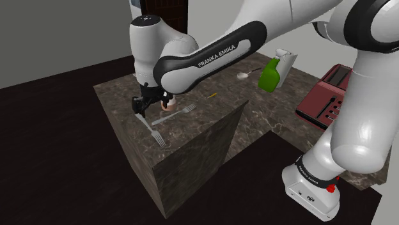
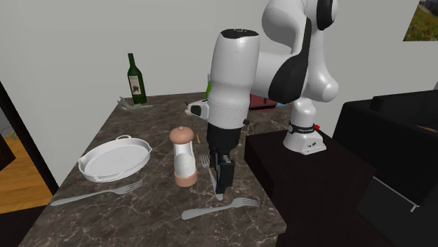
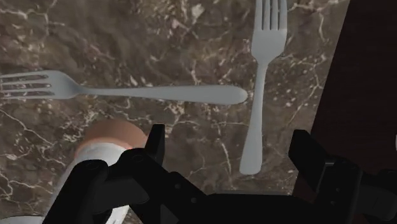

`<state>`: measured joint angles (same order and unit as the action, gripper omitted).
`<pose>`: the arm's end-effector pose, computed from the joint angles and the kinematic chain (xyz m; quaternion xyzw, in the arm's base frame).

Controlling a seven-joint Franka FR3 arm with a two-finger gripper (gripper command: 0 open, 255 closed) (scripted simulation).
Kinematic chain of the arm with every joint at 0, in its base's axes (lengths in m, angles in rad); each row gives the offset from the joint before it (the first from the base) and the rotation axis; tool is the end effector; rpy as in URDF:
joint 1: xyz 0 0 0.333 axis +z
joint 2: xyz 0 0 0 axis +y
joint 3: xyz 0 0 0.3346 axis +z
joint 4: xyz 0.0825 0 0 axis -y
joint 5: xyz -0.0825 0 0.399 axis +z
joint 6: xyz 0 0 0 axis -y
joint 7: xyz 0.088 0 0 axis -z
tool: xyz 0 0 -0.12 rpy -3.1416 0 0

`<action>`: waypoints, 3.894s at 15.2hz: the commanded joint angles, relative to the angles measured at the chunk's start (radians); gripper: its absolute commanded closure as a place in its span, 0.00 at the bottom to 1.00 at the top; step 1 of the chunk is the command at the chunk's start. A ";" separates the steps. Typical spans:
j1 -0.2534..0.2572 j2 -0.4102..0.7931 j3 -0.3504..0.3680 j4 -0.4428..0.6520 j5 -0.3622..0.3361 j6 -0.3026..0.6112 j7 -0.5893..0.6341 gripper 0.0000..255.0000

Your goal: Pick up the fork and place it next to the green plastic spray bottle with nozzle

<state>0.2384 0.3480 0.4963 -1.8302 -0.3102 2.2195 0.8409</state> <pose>0.5127 0.4151 0.3681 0.9977 0.0192 0.0656 0.0000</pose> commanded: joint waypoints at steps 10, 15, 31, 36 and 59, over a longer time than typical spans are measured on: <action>0.080 0.189 -0.037 0.112 -0.090 0.054 0.070 0.00; 0.080 0.189 -0.037 0.112 -0.090 0.054 0.070 0.00; 0.074 0.168 -0.027 0.122 -0.076 0.025 0.059 1.00; 0.067 0.136 -0.014 0.143 -0.053 -0.024 0.042 1.00; 0.059 0.043 0.023 0.323 0.021 -0.283 -0.023 1.00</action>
<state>0.2963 0.3920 0.5183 -1.5179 -0.2909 1.9484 0.8201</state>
